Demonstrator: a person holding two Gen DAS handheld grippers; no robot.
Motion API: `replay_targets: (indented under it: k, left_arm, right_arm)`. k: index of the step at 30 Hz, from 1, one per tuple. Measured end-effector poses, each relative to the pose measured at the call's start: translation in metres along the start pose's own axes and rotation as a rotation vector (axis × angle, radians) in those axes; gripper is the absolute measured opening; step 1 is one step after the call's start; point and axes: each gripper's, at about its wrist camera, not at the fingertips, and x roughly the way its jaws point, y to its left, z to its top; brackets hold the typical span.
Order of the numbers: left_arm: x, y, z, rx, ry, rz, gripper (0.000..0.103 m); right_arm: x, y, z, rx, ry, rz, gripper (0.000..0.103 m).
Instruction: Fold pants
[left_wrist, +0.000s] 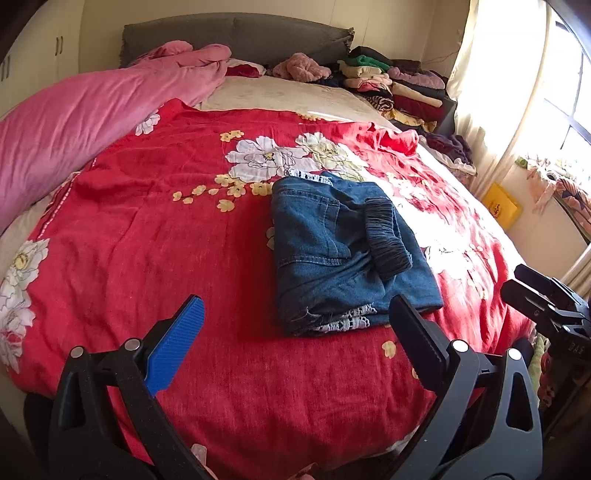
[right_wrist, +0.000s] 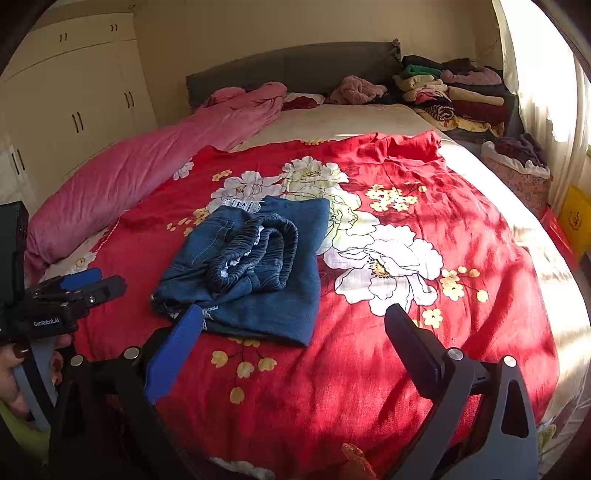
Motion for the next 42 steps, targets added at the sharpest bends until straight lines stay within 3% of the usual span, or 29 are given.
replay_targets:
  k: [42]
  left_arm:
    - [0.0016, -0.0054, -0.0055, 0.009, 0.039, 0.039, 0.094]
  right_arm:
    - [0.0021, -0.0005, -0.0053, 0.002, 0.033, -0.034, 0.098]
